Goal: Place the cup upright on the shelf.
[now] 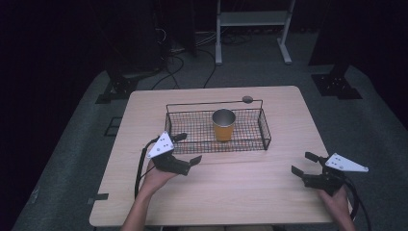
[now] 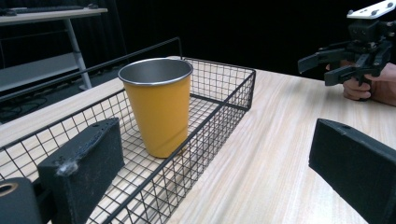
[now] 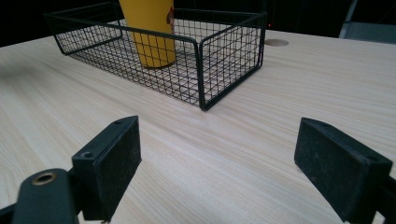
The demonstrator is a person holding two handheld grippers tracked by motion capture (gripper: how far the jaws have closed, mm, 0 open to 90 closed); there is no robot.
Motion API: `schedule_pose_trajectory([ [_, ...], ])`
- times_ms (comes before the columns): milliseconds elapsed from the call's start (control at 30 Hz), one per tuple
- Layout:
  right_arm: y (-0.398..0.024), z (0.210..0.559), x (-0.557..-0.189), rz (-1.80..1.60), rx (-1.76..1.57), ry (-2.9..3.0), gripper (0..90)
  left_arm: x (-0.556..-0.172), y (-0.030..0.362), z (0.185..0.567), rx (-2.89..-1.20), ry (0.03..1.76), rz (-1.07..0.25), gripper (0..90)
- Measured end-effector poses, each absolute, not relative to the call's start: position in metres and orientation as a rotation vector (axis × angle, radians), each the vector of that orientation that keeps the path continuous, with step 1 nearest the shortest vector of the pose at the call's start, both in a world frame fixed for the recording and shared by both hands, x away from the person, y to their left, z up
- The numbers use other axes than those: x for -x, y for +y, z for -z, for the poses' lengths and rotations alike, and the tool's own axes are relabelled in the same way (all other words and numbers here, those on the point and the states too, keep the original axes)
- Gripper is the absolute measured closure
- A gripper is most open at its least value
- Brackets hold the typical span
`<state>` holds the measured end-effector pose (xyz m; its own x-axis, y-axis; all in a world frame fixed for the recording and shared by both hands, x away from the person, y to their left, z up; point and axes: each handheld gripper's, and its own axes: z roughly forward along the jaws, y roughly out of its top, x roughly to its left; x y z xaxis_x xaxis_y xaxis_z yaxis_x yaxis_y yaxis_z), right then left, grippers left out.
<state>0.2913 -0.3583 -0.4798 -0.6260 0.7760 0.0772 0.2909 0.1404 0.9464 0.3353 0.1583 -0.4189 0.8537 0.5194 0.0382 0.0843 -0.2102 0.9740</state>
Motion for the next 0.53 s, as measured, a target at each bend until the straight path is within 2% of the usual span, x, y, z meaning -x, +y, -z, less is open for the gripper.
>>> schedule_pose_trajectory([
  [533,-0.358,0.480,-0.291,-1.499,-1.004,2.003,13.6,-0.300,0.168,0.444,-1.702,0.493,-0.448,2.4],
])
